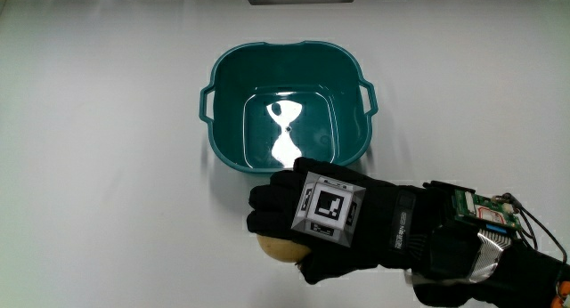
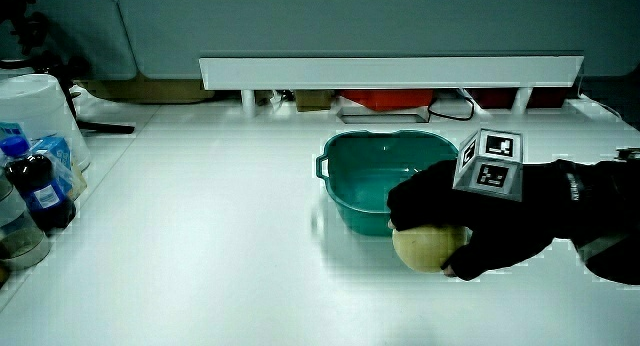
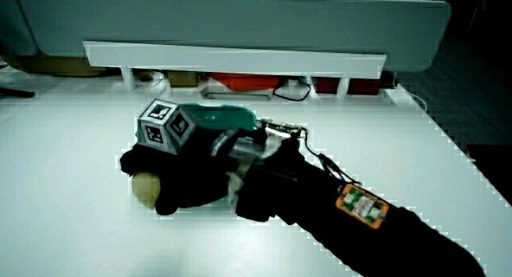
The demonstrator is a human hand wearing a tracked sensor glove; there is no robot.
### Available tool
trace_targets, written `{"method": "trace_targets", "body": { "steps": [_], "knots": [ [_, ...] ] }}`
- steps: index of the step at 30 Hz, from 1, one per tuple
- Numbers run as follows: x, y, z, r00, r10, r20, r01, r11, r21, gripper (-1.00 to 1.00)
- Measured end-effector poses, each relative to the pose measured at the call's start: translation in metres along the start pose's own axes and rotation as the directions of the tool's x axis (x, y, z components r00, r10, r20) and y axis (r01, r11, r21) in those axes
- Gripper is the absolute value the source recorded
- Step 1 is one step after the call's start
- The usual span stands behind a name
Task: Pick pear from desk
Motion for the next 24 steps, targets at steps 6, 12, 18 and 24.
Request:
{"method": "trace_targets", "body": {
  "steps": [6,12,18,24],
  "knots": [
    [-0.001,0.0,-0.001,1.0,0.005,-0.006,-0.004,0.999,0.043,1.0],
    [-0.002,-0.001,0.0,1.0,0.013,-0.024,-0.012,0.9999,0.009,1.0],
    [-0.002,0.0,0.004,0.998,0.033,-0.044,-0.03,0.9965,0.079,1.0],
    [0.006,-0.006,0.026,0.987,0.053,-0.15,-0.032,0.9895,0.141,1.0]
  ]
}}
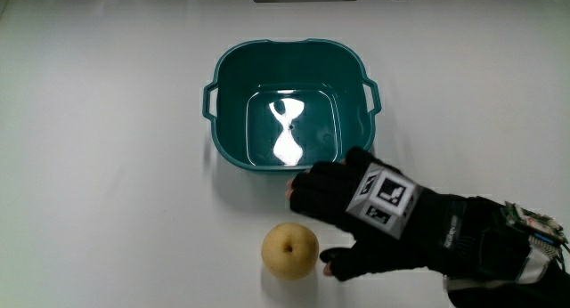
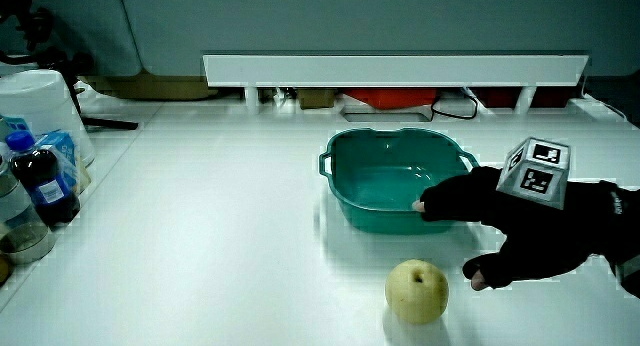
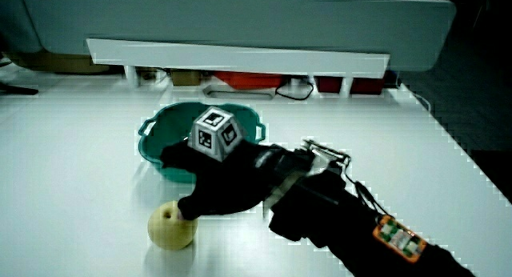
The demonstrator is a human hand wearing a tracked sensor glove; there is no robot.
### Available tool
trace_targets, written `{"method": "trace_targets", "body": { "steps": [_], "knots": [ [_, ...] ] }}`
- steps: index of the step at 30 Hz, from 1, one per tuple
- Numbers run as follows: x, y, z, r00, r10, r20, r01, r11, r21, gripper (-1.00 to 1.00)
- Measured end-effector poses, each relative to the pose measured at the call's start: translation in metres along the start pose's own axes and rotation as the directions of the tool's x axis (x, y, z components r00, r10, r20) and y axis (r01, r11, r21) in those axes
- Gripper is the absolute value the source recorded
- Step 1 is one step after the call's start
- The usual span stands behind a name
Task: Pick pear from desk
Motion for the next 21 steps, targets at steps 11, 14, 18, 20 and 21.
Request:
{"method": "trace_targets", "body": {
  "steps": [11,14,18,20,21],
  "knots": [
    [0.011,-0.009,0.054,1.0,-0.018,0.004,0.018,0.9998,0.001,1.0],
    [0.013,-0.01,0.063,1.0,-0.024,0.006,0.024,0.9996,0.012,1.0],
    [0.015,-0.012,0.068,0.999,-0.031,0.025,0.031,0.9995,0.006,1.0],
    [0.016,-0.012,0.069,0.999,-0.035,0.035,0.035,0.9993,0.014,1.0],
    [0.016,-0.013,0.069,0.997,-0.033,0.065,0.033,0.9995,0.002,1.0]
  ]
}}
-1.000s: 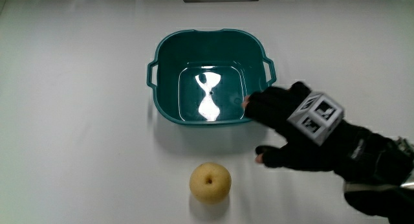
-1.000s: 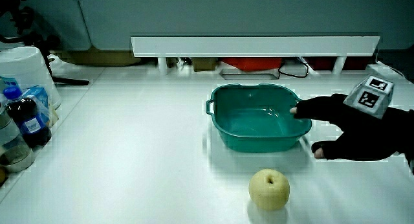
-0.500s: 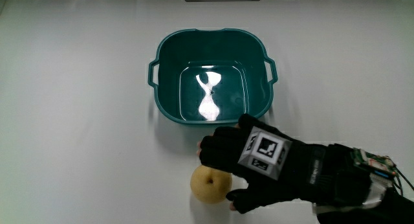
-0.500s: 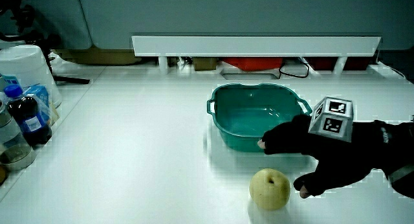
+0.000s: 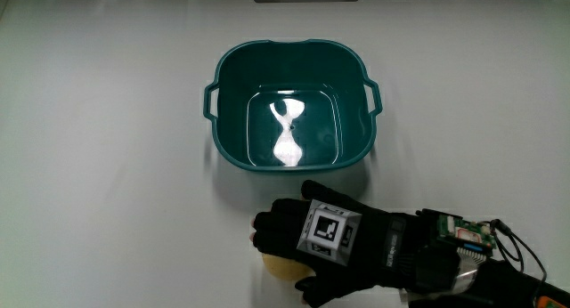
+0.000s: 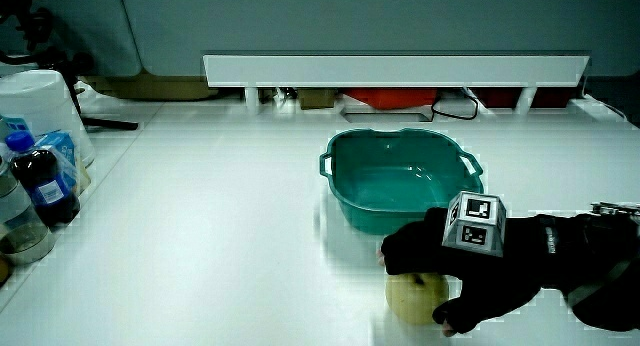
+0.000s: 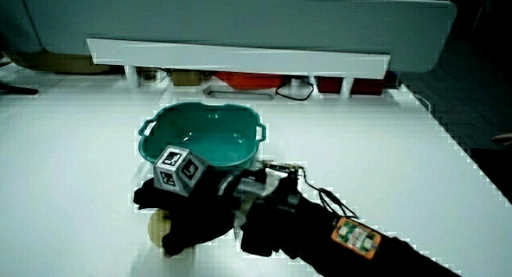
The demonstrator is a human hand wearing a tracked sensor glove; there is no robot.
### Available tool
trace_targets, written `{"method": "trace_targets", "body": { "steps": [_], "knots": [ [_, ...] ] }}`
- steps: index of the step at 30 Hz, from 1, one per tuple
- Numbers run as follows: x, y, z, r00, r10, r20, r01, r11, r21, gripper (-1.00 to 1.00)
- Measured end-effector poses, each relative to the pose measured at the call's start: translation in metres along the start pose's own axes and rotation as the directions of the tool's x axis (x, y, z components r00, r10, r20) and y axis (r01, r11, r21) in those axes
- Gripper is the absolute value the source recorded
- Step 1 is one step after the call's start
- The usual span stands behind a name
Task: Pick pear from desk
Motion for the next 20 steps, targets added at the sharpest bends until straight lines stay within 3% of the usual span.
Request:
{"method": "trace_targets", "body": {
  "steps": [9,11,14,15,17,19,20],
  "knots": [
    [0.006,0.001,0.007,1.0,-0.011,-0.024,0.011,0.9999,0.008,1.0],
    [0.01,0.003,0.008,0.994,-0.017,-0.108,0.018,0.9998,0.012,1.0],
    [0.018,0.006,0.006,0.994,-0.035,-0.107,0.037,0.9991,0.021,1.0],
    [0.022,0.007,0.007,0.988,-0.042,-0.146,0.045,0.9989,0.013,1.0],
    [0.029,0.009,0.005,0.989,-0.056,-0.133,0.059,0.9981,0.016,1.0],
    [0.037,0.011,0.006,0.983,-0.074,-0.167,0.078,0.9968,0.017,1.0],
    [0.042,0.012,0.004,0.985,-0.085,-0.152,0.09,0.9954,0.032,1.0]
  ]
}}
